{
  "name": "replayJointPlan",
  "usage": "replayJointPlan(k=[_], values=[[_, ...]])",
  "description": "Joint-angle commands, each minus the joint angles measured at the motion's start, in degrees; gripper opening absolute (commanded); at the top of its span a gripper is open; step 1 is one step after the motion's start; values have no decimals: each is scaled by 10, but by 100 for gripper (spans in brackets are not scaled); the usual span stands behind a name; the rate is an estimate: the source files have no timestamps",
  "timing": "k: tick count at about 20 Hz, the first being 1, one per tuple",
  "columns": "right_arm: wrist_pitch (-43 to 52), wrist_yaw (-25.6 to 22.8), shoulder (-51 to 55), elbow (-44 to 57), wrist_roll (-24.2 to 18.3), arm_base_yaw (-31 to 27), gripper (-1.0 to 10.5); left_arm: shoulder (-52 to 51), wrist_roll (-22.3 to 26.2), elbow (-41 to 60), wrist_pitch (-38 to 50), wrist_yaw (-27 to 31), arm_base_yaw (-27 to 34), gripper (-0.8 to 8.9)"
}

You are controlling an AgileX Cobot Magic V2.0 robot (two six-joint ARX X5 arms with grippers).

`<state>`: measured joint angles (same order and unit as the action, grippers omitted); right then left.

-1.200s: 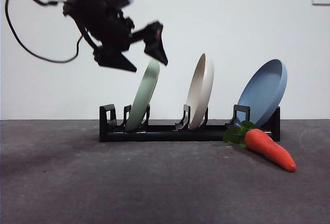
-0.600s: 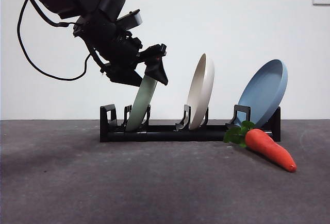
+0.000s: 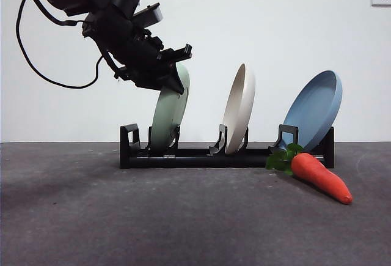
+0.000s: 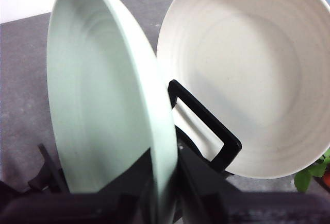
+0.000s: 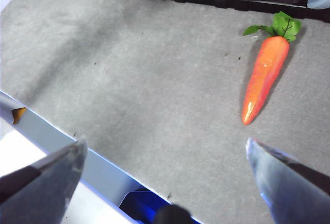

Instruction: Take the green plate from the plate rack,put the plate on the table,take the carrot from the table,put the carrot in the plate

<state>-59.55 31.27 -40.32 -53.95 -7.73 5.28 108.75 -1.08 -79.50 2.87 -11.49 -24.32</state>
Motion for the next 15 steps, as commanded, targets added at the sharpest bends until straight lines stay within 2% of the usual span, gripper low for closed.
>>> replayJointPlan(k=[1, 7, 10, 12, 15], values=[[3, -1, 1, -2, 2, 1, 598, -27, -9, 3, 1, -26, -7, -8], [3, -1, 1, -2, 2, 1, 598, -107, -14, 3, -13, -21, -7, -8], [3, -1, 1, -2, 2, 1, 598, -161, -5, 3, -69, -20, -10, -8], [3, -1, 1, -2, 2, 1, 598, -205, 34, 3, -134, 1, -30, -7], [4, -1, -1, -2, 2, 1, 598, -271, 133, 3, -245, 87, -89, -6]])
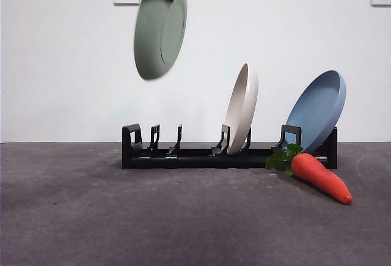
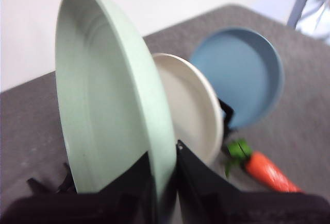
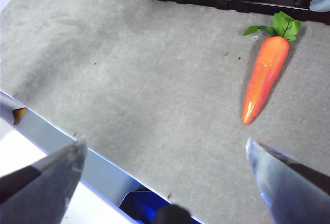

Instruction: Take the green plate from the plate rack,put the plate on the table,take the carrot from the table,put the carrot in the plate

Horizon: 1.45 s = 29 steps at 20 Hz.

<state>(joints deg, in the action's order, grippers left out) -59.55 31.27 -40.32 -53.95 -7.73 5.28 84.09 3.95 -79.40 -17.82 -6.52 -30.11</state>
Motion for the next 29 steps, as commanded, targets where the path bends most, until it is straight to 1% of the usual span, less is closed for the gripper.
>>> replayJointPlan(k=[1, 2, 3, 4, 6, 9, 10, 13, 15, 17, 21, 23, 24, 25, 26, 27, 29], values=[[4, -1, -2, -2, 2, 1, 598, -38, 116, 2, -72, 76, -60, -6], [4, -1, -2, -2, 2, 1, 598, -47, 149, 2, -105, 133, -96, -6], [5, -1, -2, -2, 2, 1, 598, -48, 166, 2, -134, 180, -126, -6], [6, -1, -2, -2, 4, 1, 598, -48, 173, 3, -168, 212, -156, -5], [6, -1, -2, -2, 4, 1, 598, -41, 173, 15, -204, 234, -199, -5], [7, -1, -2, -2, 4, 1, 598, -26, 173, 75, -185, 294, -259, -5], [7, -1, -2, -2, 4, 1, 598, -23, 174, 98, -171, 303, -267, -5], [7, -1, -2, -2, 8, 1, 598, 7, 207, 179, -96, 304, -289, -6], [7, -1, -2, -2, 8, 1, 598, 43, 235, 213, -53, 305, -297, -6], [7, -1, -2, -2, 8, 1, 598, 89, 248, 225, -24, 316, -303, -6], [7, -1, -2, -2, 8, 1, 598, 172, 261, 225, 28, 332, -304, -6], [7, -2, -2, -2, 8, 1, 598, 194, 257, 225, 29, 329, -304, -7], [8, -1, -5, -2, 8, 1, 598, 198, 254, 225, 25, 318, -304, -1], [8, -3, -9, -2, 8, 1, 598, 198, 242, 225, 16, 290, -304, 2], [8, -4, -15, -2, 8, 1, 598, 198, 231, 225, 10, 268, -304, 23], [8, -7, -21, -2, 8, 1, 598, 198, 215, 225, 7, 254, -304, 84], [11, -35, -40, -2, 8, 1, 598, 198, 184, 225, 0, 240, -304, 225]])
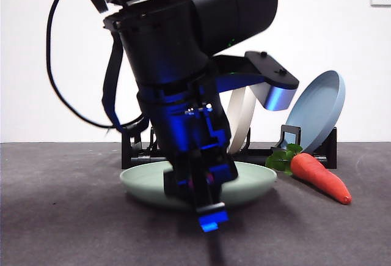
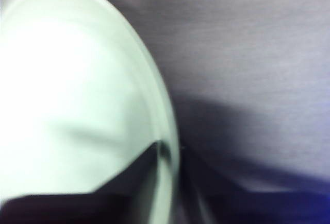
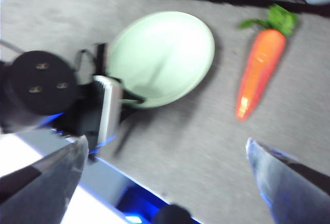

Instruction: Take the green plate from the plate rack,put the plate on the table,take the carrot from the table,put the carrot in the plate

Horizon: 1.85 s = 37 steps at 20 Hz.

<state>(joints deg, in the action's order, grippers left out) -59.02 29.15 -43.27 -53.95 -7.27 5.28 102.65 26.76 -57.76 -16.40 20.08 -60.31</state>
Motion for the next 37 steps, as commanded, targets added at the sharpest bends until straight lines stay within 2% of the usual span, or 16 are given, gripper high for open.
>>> replayJointPlan(k=[1, 4, 7, 14, 17, 21, 25, 31, 32, 34, 36, 37], values=[[10, -19, -21, -2, 4, 1, 598, 12, -47, 8, -16, -26, -2, 230], [41, -28, -58, -2, 17, 1, 598, 3, -55, 6, -17, -23, -4, 230], [108, -30, -108, -2, 34, 1, 596, -39, -94, -12, -41, -23, -5, 230], [249, -89, -288, -2, 49, 9, 595, -237, -231, -97, -106, -28, -8, 230], [321, -108, -369, -2, 54, 26, 594, -327, -289, -125, -116, -51, -8, 229], [395, -166, -461, -2, 57, 64, 594, -423, -326, -128, -126, -54, -9, 229], [451, -219, -522, -2, 60, 90, 588, -476, -348, -128, -168, -55, -9, 229], [469, -223, -554, -2, 76, 92, 249, -485, -362, -128, -207, -54, -9, 229], [469, -222, -555, -2, 77, 92, 212, -485, -362, -128, -207, -54, -9, 229], [469, -222, -555, -2, 79, 92, 210, -485, -363, -128, -208, -54, -9, 229], [466, -219, -555, -2, 87, 92, 92, -485, -363, -128, -210, -54, -9, 229], [465, -217, -555, -2, 91, 92, 89, -485, -363, -128, -210, -54, -9, 229]])
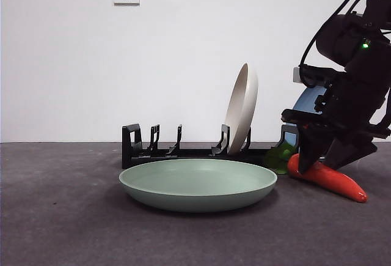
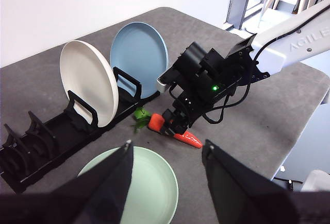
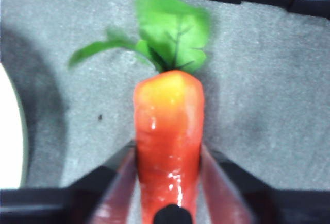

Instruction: Take the green plate from the plate rack,put the plate on the table,take the carrot from the table,put the carrot in the plate

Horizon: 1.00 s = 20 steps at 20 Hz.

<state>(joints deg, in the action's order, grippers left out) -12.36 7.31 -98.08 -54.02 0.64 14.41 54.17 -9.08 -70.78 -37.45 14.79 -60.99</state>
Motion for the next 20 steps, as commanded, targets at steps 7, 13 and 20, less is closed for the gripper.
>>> replayJointPlan(k=[7, 13, 20], values=[[-23, 3, 43, -1, 16, 8, -17, -1, -3, 2, -19, 2, -2, 229], [-12, 2, 149, -1, 57, 129, -17, -1, -3, 2, -30, 2, -2, 229], [111, -2, 23, -1, 105, 239, -17, 0, -2, 2, -47, 1, -2, 229]])
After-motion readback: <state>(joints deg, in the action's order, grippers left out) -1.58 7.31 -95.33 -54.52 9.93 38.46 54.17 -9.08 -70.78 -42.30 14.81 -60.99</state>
